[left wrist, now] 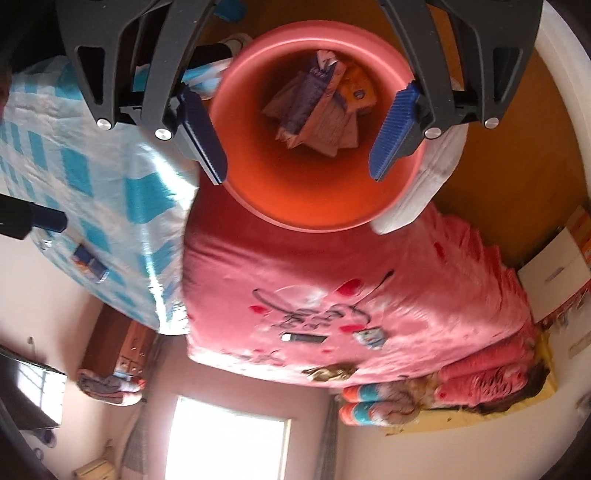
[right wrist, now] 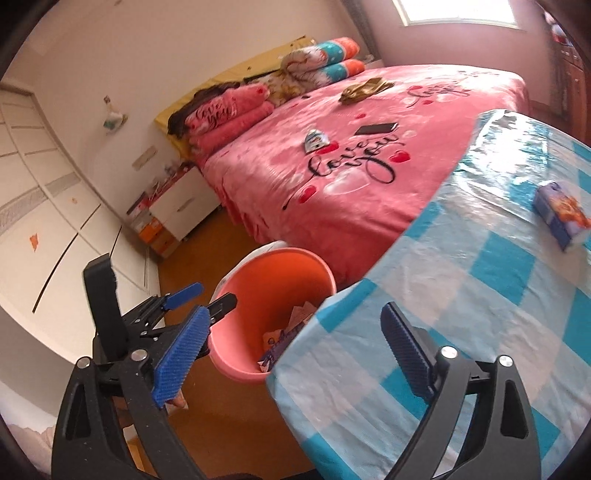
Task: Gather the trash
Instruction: 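Bring both open tools back over the table toward the remaining trash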
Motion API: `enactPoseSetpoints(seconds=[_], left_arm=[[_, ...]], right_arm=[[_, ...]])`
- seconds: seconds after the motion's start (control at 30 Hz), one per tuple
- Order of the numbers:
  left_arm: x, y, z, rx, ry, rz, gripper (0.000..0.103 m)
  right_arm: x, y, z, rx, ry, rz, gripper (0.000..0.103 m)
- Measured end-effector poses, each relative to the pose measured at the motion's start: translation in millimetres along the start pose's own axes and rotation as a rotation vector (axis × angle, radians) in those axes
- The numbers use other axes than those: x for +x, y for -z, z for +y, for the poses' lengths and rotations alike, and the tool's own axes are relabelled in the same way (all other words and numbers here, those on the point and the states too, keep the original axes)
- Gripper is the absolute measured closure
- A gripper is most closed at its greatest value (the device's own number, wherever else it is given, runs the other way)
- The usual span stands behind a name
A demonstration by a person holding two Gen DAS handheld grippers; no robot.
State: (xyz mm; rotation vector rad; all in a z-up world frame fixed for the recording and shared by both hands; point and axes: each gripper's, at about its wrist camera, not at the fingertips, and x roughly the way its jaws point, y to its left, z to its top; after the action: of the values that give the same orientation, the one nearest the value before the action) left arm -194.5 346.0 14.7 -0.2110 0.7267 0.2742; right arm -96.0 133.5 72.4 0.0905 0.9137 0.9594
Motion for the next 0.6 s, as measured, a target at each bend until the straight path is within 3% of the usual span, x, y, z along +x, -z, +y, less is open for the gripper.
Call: enactPoseSetpoints(seconds=[0.23, 0.6], left_arm=[[-15, -6, -36, 0.084, 0.067, -0.071, 0.022], [-27, -12, -86, 0.19, 0.073, -0.063, 0.022]], right_arm=[[-25, 10, -23, 0.045, -0.011, -0.081, 0.007], [-62, 27, -58, 0.123, 0.036, -0.165, 0.005]])
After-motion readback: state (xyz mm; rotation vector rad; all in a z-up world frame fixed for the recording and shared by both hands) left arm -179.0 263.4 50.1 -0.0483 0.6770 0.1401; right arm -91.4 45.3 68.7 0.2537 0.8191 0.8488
